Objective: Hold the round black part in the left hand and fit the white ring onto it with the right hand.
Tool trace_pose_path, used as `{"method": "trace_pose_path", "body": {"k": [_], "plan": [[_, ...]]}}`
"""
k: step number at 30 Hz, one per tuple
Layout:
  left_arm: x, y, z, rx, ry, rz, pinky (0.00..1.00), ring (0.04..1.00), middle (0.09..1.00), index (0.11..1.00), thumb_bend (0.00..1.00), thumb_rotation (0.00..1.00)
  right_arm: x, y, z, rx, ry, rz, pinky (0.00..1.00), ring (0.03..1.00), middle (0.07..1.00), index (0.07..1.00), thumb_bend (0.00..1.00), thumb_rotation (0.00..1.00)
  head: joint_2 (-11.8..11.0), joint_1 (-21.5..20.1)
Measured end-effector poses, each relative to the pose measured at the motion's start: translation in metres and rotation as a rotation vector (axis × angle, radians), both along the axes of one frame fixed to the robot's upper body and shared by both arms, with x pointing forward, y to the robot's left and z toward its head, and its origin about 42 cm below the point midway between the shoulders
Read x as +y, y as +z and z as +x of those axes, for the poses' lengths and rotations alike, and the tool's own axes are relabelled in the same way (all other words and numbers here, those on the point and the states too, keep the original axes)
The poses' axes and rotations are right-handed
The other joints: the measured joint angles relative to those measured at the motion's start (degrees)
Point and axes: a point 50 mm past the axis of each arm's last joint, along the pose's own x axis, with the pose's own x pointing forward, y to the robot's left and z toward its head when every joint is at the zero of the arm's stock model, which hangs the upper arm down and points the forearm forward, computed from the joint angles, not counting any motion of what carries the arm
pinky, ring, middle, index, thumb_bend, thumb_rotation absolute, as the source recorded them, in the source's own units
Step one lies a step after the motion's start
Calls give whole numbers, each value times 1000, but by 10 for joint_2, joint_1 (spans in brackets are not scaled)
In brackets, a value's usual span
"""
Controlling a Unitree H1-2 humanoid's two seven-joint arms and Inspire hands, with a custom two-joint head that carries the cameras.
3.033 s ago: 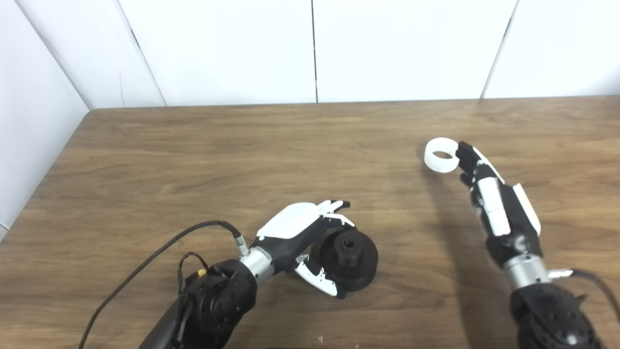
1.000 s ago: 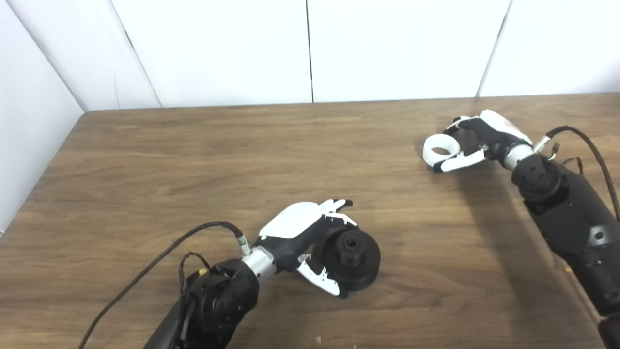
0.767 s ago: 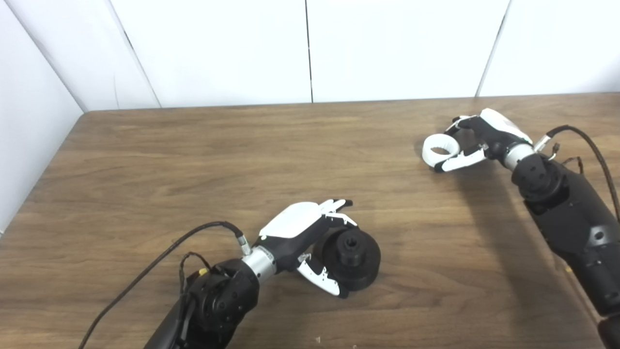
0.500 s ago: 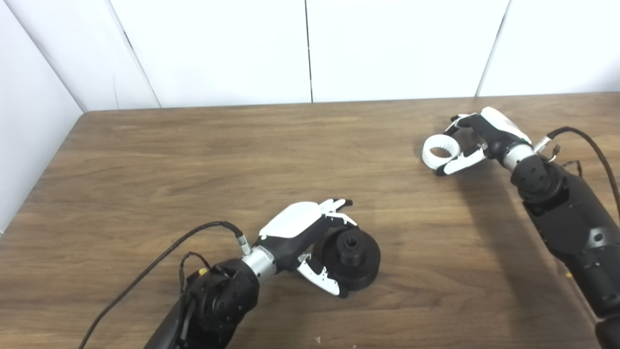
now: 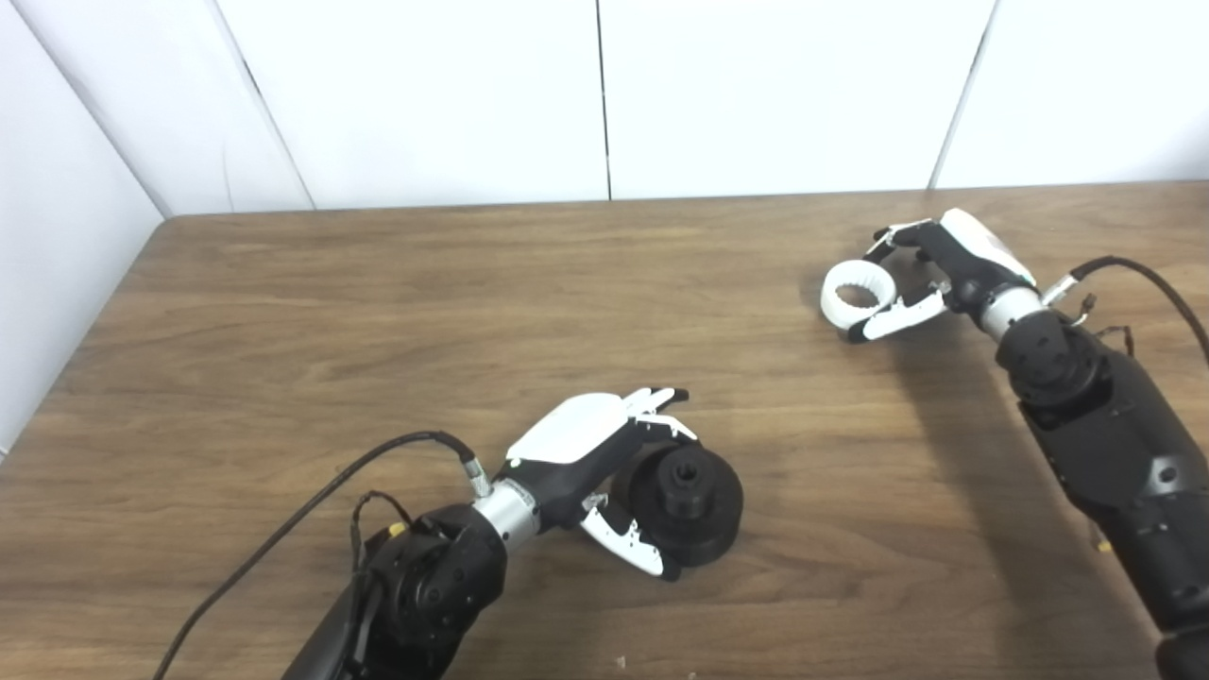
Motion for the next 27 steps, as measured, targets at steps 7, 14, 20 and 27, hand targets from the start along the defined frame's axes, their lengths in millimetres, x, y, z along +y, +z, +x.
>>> {"method": "trace_pose_path", "body": {"k": [7, 14, 20, 27], "plan": [[-2, -1, 0, 1, 1, -4, 956, 1000, 995, 702, 854, 188, 8, 10, -14, 3, 51, 39, 914, 929, 853, 489, 524, 154, 0, 0], [-3, -1, 1, 1, 4, -6, 948, 1000, 995, 703, 854, 189, 16, 32, -33, -17, 118, 68, 906, 908, 835, 488, 524, 154, 3, 1], [-4, -2, 2, 1, 5, -6, 940, 1000, 993, 702, 859, 198, 24, 50, -61, -28, 182, 73, 915, 916, 827, 487, 524, 154, 3, 0], [-4, -2, 4, -1, 5, -5, 941, 1000, 995, 701, 856, 198, 40, 64, -91, -30, 267, 92, 909, 926, 827, 487, 524, 154, 3, 4]]}}
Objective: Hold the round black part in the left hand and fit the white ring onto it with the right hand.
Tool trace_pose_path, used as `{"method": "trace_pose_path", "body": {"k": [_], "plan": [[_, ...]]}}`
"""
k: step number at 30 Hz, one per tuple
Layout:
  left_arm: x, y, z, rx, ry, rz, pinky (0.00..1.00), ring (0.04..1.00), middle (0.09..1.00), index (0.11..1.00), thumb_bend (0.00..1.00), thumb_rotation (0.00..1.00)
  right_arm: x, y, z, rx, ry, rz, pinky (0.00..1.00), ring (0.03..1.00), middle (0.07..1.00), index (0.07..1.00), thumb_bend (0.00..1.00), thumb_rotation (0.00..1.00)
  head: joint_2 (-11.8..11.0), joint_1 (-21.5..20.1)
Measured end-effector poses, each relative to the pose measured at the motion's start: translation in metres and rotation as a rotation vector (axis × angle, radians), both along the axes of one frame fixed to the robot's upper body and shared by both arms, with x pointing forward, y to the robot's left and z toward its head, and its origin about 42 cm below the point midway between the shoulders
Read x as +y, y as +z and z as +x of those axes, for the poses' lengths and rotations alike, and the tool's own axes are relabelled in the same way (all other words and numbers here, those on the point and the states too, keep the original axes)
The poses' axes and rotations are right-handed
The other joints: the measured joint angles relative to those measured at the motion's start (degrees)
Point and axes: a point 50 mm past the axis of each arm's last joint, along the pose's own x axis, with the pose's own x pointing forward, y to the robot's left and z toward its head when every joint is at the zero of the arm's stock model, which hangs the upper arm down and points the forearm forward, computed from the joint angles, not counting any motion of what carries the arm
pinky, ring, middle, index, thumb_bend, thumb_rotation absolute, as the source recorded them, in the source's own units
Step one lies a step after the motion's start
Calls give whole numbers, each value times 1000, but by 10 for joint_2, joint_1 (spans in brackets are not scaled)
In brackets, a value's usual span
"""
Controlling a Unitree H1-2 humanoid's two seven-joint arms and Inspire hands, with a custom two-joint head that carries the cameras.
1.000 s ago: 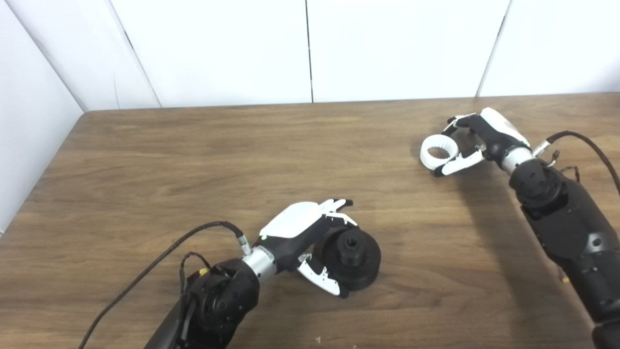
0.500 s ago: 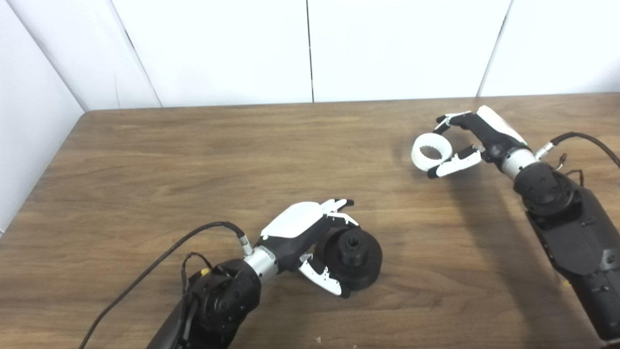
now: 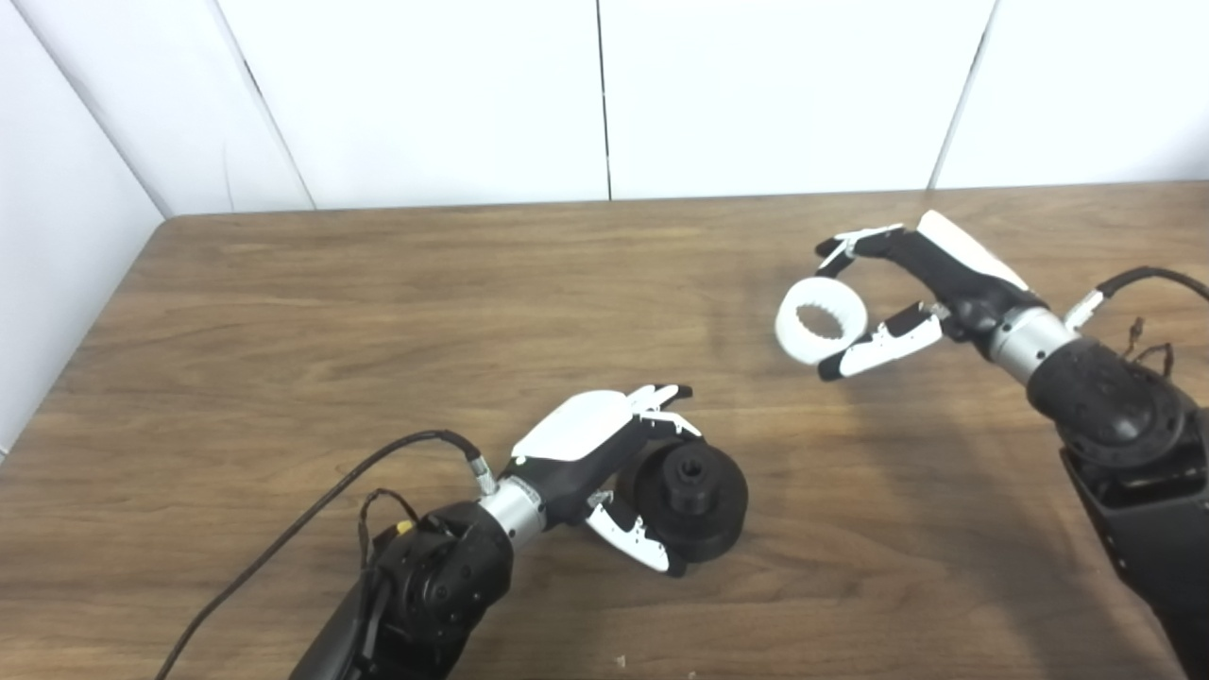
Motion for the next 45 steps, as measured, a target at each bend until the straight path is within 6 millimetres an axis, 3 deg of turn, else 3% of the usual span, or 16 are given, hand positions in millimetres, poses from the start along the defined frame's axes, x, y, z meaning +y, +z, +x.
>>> {"method": "trace_pose_path", "body": {"k": [10, 45], "plan": [[0, 1, 3, -3, 0, 1, 929, 1000, 990, 700, 866, 178, 25, 13, -31, 5, 119, 0, 887, 927, 838, 488, 524, 155, 2, -1], [-3, 2, 6, 0, 4, 6, 927, 1000, 992, 695, 859, 173, 63, -5, -55, 87, 277, -24, 863, 955, 843, 488, 524, 159, 11, 10]]}}
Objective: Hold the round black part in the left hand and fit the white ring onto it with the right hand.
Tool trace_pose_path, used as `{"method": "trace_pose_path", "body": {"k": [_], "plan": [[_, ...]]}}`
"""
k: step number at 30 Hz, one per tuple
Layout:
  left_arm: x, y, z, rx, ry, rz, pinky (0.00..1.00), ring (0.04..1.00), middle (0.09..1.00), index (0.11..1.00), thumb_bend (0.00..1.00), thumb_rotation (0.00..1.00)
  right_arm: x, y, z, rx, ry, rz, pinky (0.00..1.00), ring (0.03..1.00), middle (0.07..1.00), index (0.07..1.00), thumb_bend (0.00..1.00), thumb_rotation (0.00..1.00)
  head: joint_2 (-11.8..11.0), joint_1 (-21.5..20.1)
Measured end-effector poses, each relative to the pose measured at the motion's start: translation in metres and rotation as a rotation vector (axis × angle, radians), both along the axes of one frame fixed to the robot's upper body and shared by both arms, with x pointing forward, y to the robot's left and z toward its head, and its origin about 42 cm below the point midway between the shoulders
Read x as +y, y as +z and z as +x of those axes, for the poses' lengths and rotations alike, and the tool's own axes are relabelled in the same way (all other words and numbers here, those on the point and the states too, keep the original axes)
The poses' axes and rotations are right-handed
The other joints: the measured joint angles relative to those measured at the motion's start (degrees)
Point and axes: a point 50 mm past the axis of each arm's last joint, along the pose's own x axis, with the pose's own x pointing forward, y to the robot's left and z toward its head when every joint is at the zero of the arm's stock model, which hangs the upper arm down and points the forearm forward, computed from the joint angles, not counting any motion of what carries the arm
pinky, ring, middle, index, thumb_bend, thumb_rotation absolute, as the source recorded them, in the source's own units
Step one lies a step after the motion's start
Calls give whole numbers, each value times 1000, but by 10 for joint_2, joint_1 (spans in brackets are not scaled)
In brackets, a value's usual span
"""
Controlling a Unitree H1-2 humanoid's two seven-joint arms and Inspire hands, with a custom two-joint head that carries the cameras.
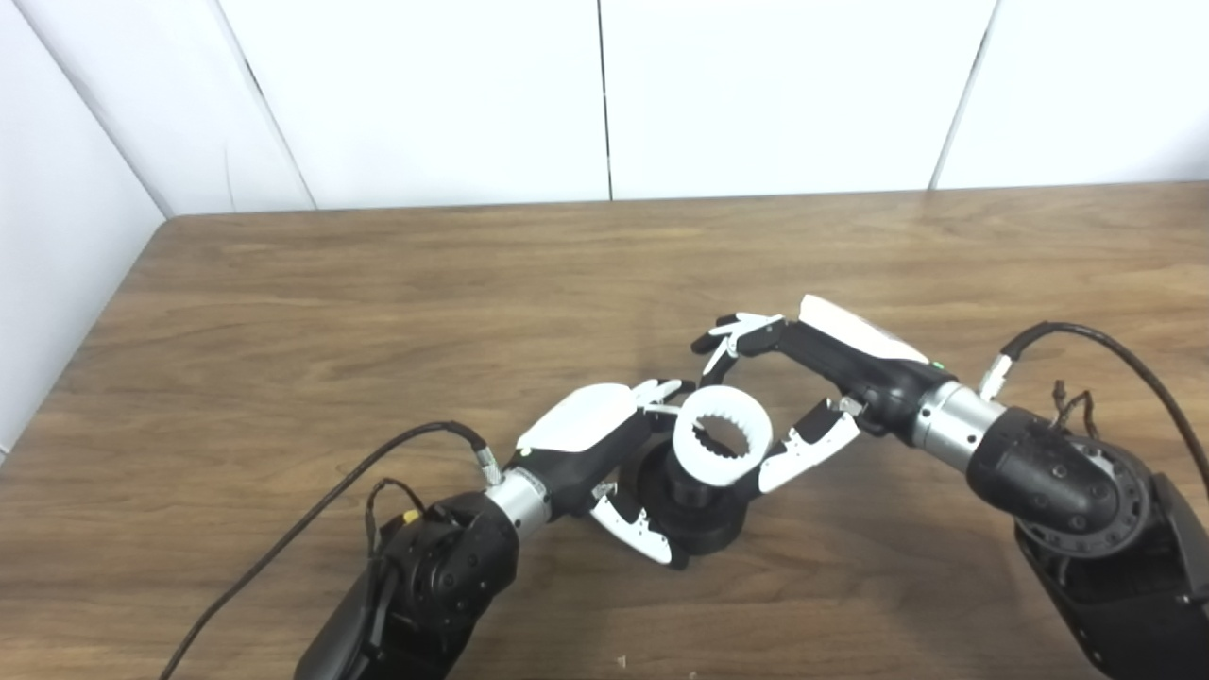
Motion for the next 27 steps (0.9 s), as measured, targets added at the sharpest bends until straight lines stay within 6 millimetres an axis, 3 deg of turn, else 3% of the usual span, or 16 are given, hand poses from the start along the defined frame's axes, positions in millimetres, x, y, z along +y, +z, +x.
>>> {"method": "trace_pose_path", "body": {"k": [7, 27], "plan": [[0, 1, 1, -8, 5, 4, 914, 1000, 993, 694, 859, 179, 3, -12, -1, 37, 6, -24, 879, 959, 844, 488, 523, 162, 2, 1], [-1, 1, 1, -9, 2, 3, 918, 1000, 994, 701, 862, 185, 10, -18, 7, 48, 11, -27, 898, 967, 854, 489, 523, 161, -2, 0]]}}
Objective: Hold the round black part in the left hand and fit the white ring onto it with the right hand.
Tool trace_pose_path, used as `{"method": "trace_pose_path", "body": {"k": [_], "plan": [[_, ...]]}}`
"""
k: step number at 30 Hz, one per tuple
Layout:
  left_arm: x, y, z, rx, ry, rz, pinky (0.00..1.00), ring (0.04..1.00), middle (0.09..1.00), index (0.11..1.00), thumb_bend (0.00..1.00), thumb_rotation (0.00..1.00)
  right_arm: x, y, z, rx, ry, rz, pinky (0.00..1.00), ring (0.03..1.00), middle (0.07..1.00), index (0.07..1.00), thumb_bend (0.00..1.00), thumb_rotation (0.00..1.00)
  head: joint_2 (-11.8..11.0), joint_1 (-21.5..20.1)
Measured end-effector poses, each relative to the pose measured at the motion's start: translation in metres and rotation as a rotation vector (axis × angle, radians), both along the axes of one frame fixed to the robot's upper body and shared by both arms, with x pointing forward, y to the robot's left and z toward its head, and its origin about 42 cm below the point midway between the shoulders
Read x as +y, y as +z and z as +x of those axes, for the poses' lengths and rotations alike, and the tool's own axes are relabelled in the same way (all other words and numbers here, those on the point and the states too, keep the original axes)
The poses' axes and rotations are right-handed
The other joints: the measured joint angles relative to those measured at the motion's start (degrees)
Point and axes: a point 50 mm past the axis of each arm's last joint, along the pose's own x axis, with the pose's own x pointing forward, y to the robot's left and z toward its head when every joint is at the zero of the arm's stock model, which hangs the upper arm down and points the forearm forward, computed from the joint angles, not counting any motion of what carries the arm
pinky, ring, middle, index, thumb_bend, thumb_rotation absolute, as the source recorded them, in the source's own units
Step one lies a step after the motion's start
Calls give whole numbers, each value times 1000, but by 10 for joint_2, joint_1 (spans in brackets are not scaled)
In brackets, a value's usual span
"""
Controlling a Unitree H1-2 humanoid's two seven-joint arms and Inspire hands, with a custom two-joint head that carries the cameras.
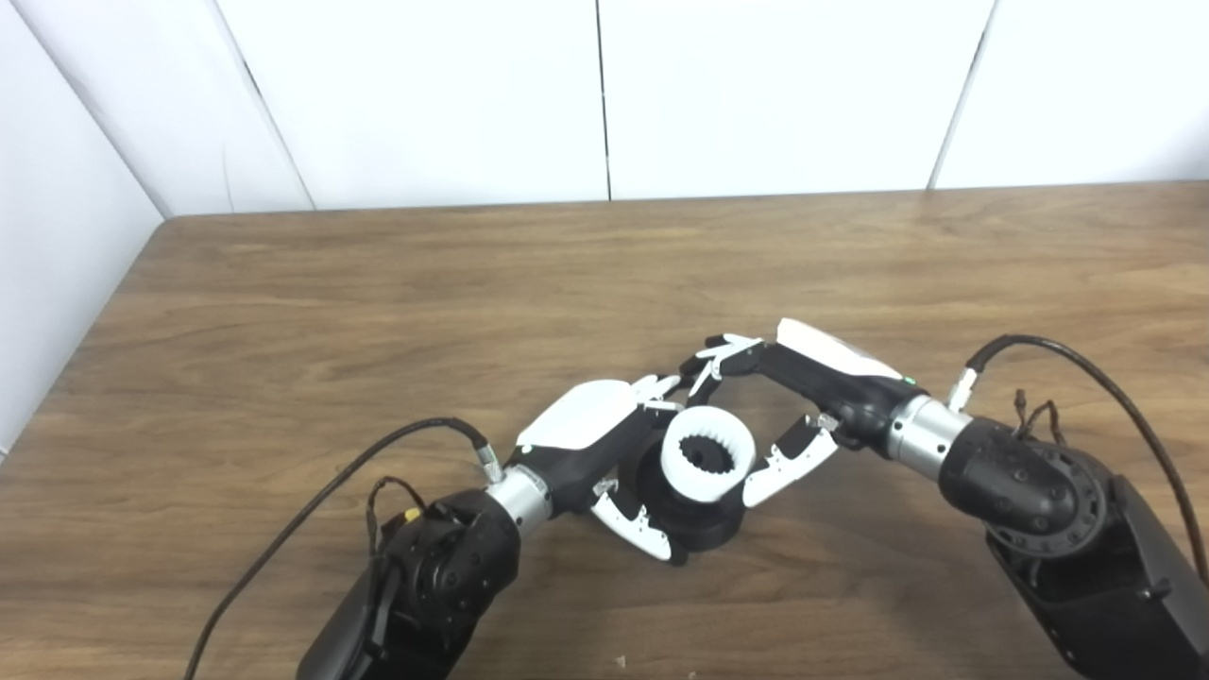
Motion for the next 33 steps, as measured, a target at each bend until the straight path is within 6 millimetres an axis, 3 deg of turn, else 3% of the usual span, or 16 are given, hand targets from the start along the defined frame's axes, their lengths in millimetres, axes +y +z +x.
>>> {"method": "trace_pose_path", "body": {"k": [33], "plan": [[-1, 0, 0, 3, 5, -3, 916, 1000, 995, 704, 864, 170, 8, -8, 0, -5, 12, -45, 918, 972, 860, 490, 522, 162, 3, 3]]}}
